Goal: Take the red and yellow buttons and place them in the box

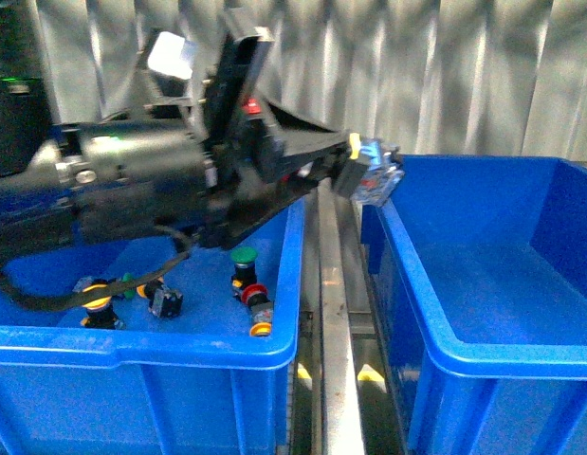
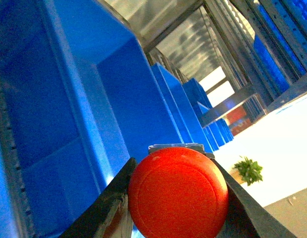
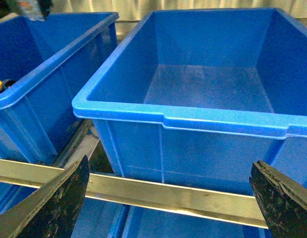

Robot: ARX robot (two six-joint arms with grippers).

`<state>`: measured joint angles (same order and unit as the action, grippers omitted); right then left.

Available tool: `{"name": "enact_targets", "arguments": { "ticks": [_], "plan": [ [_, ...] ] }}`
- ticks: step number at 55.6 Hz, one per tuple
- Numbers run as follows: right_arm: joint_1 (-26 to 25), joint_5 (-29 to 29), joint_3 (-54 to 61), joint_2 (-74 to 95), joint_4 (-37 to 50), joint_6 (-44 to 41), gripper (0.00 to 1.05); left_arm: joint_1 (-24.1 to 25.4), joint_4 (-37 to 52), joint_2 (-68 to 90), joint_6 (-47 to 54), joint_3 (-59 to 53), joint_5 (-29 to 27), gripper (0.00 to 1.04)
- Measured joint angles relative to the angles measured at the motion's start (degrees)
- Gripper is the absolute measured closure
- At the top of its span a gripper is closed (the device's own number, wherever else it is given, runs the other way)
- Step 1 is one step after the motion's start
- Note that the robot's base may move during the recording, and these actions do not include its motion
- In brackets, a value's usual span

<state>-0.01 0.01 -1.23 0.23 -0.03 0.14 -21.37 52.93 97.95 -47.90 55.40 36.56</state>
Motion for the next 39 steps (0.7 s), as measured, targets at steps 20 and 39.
{"name": "enact_targets", "arguments": {
  "ticks": [20,39],
  "plan": [
    [0.0,0.0,0.0,0.0,0.0,0.0,0.07,-7.93,-15.08,18.97,4.94,30.27,1.77,0.72],
    [0.0,0.0,0.0,0.0,0.0,0.0,0.07,-13.09,-20.15,25.44,6.32,43.8,3.06,0.72]
  ]
}}
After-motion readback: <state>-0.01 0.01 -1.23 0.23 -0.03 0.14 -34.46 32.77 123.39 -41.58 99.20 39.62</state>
